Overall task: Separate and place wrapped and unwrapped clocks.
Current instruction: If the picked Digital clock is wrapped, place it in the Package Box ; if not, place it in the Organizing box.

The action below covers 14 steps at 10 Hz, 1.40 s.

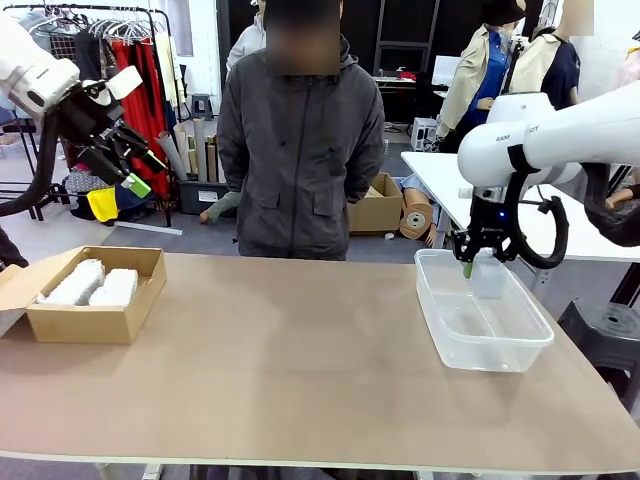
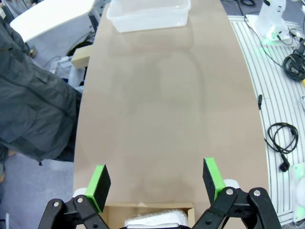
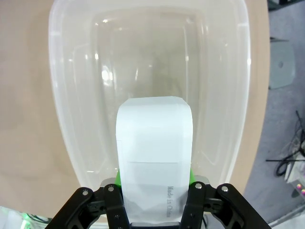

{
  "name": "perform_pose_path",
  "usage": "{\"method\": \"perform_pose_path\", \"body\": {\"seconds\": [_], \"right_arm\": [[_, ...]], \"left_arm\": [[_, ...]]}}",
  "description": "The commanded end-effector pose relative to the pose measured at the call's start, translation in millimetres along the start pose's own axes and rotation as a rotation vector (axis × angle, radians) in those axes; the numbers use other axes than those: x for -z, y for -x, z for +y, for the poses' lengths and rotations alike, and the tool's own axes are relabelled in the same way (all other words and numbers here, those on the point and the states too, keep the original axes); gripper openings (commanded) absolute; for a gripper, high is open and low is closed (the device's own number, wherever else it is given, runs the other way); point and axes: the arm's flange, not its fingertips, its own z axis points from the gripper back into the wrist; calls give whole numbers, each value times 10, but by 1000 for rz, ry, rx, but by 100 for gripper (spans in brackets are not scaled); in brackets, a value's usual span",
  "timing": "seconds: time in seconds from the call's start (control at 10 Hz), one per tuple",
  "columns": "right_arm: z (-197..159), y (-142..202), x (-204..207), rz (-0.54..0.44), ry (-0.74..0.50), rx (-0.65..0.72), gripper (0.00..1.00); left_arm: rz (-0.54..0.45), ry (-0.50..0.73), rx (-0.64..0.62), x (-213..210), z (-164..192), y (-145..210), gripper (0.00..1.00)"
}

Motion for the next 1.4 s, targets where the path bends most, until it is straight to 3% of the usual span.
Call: {"method": "perform_pose_path", "body": {"seconds": [0.0, 0.2, 0.5, 0.8, 1.0, 1.3], "right_arm": [[-171, 78, 117, -7, -35, -13, 0], [-181, 146, 411, -49, 45, -12, 0], [-85, 85, 617, -98, 11, 26, 0], [21, 56, 862, -78, 34, 26, 0], [123, 48, 989, -139, 34, 84, 0], [159, 29, 1049, -125, 49, 77, 0]], "left_arm": [[6, 7, 16, -22, -24, 19, 100], [6, 7, 16, -22, -24, 19, 100], [6, 7, 16, -22, -24, 19, 100], [6, 7, 16, -22, -24, 19, 100], [6, 7, 16, -22, -24, 19, 100], [6, 7, 16, -22, -24, 19, 100]]}}
